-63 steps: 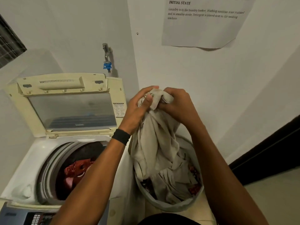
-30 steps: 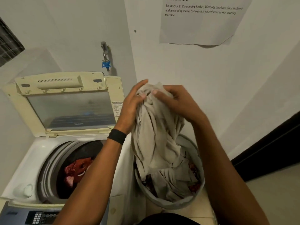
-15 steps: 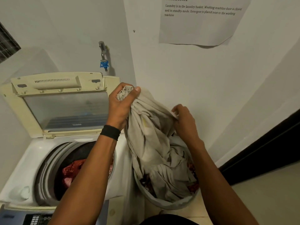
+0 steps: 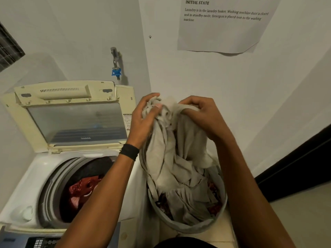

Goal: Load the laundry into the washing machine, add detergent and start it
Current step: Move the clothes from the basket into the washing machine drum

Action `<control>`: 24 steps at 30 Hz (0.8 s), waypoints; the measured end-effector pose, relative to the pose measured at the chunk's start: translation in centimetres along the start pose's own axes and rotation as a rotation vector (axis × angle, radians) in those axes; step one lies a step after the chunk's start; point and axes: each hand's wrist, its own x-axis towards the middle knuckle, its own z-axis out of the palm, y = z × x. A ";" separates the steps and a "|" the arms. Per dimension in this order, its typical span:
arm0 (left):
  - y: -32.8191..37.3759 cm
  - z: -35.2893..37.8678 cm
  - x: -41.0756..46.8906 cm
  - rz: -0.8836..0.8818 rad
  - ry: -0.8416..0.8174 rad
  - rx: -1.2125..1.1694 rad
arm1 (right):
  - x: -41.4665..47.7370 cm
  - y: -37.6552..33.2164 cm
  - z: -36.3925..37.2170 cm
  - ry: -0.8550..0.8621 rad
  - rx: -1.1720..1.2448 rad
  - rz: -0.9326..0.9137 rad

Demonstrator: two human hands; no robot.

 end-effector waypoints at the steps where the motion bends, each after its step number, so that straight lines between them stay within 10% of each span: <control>1: 0.2 0.1 -0.2 0.003 -0.104 0.016 | 0.2 -0.1 0.8 -0.030 -0.001 -0.023; 8: -0.2 -0.5 -0.5 -0.057 -0.397 0.107 | -0.4 0.7 1.4 -0.177 0.038 -0.022; 17: -0.4 -2.3 0.7 -0.094 -0.031 -0.074 | -2.7 7.6 -0.9 -0.494 -0.523 0.307; 21: -1.1 -2.7 0.8 -0.098 0.098 -0.051 | -2.8 7.5 -3.2 -0.299 -0.625 0.315; 24: -1.5 -2.1 0.4 -0.109 0.125 -0.024 | -2.0 3.8 -4.4 -0.042 -0.239 0.086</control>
